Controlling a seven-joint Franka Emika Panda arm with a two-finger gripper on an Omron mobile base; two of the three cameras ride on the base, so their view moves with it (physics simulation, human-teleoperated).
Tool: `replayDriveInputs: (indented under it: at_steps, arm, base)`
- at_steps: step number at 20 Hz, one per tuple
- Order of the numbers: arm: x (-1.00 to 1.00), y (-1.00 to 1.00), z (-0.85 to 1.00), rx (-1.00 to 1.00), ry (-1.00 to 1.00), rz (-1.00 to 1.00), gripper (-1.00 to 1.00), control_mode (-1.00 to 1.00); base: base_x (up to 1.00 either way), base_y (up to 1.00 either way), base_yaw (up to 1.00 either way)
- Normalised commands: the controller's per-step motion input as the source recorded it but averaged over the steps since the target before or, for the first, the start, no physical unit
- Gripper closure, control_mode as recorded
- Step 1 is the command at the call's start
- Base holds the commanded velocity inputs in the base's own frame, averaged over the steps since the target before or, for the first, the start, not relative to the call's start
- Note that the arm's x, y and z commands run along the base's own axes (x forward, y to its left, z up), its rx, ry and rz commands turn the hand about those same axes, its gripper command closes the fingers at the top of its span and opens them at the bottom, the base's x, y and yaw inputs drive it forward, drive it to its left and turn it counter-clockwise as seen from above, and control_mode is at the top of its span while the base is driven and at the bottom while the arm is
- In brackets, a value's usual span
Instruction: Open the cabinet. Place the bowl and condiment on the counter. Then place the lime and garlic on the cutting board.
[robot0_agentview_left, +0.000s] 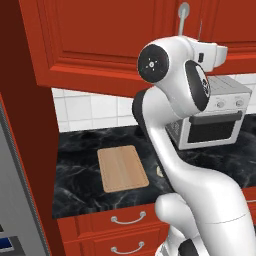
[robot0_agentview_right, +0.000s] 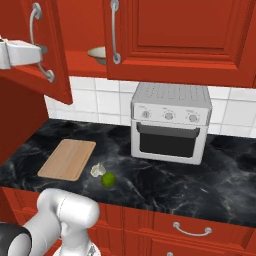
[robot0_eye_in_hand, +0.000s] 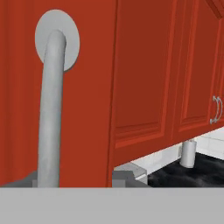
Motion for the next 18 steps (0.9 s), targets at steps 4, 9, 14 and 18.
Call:
replayDriveInputs:
  at_steps: [4,9,14,18]
  arm:
    - [-0.56,0.02,0.26,0.0,-0.01,-0.01,1.0,-1.0]
    - [-0.54,0.09,0.29,0.0,0.0,-0.01,1.0,-1.0]
    - [-0.51,0.15,0.3,0.0,0.0,-0.02,1.0,-1.0]
    - [-0.46,0.22,0.28,0.0,0.0,-0.02,1.0,-1.0]
  base:
    - [0.0,0.0,0.0]
    - [0.0,0.0,0.0]
    - [0.0,0.0,0.0]
    - [0.0,0.0,0.0]
